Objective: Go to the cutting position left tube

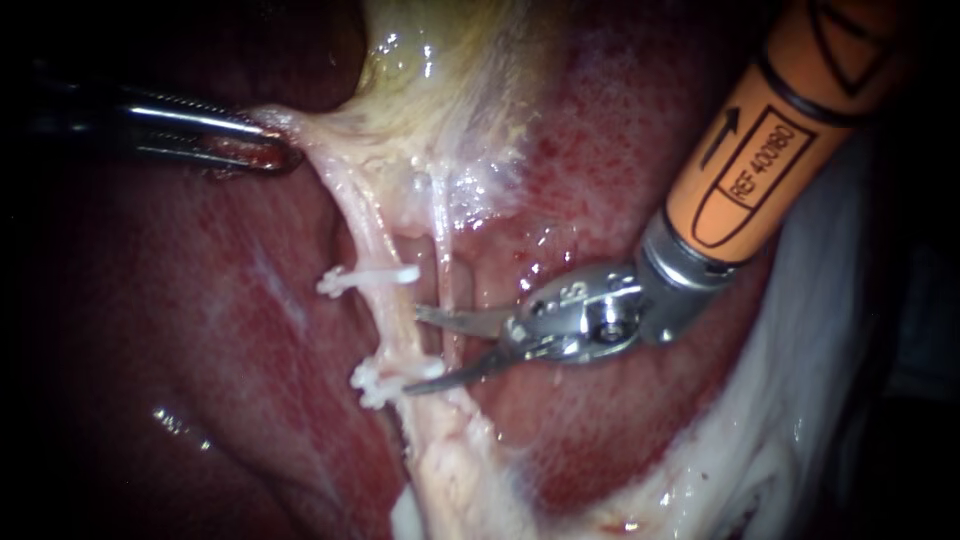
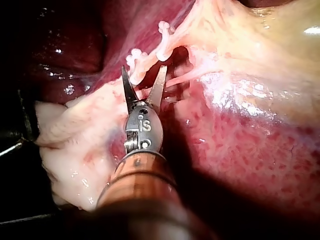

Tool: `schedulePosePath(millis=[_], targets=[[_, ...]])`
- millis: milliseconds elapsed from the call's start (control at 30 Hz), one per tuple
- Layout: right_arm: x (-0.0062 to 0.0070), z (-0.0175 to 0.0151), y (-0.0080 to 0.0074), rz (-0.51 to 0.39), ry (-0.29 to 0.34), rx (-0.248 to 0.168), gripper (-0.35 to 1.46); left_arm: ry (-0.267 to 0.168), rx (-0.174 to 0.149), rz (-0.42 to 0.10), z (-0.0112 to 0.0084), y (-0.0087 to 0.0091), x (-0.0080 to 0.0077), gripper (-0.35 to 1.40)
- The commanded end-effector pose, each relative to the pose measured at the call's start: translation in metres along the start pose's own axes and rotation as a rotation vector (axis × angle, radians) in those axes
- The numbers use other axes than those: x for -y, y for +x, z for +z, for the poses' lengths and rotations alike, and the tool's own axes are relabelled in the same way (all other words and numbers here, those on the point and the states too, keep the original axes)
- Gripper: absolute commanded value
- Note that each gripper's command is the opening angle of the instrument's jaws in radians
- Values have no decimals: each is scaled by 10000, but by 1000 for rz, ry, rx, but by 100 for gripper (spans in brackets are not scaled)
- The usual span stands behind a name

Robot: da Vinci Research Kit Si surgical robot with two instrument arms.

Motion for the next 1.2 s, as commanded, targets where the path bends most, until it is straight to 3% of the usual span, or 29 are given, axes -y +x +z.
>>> schedulePosePath(millis=[33, 300, 500, 733, 1200], targets=[[-3, 0, -4, 3, 4, 4, 145, -1, 1, 0, 0, 0, 0, -35], [-24, 2, -11, 22, 37, -13, 145, -2, 1, 0, 3, 0, 0, -35], [-25, 5, -9, 23, 96, -43, 145, -2, 1, 0, 3, 0, 0, -35], [-21, 16, 8, 25, 172, -73, 145, -2, 1, 0, 3, 0, 0, -35], [-22, 44, 41, 52, 201, -137, 143, -2, 1, 0, 4, 0, 0, -35]])
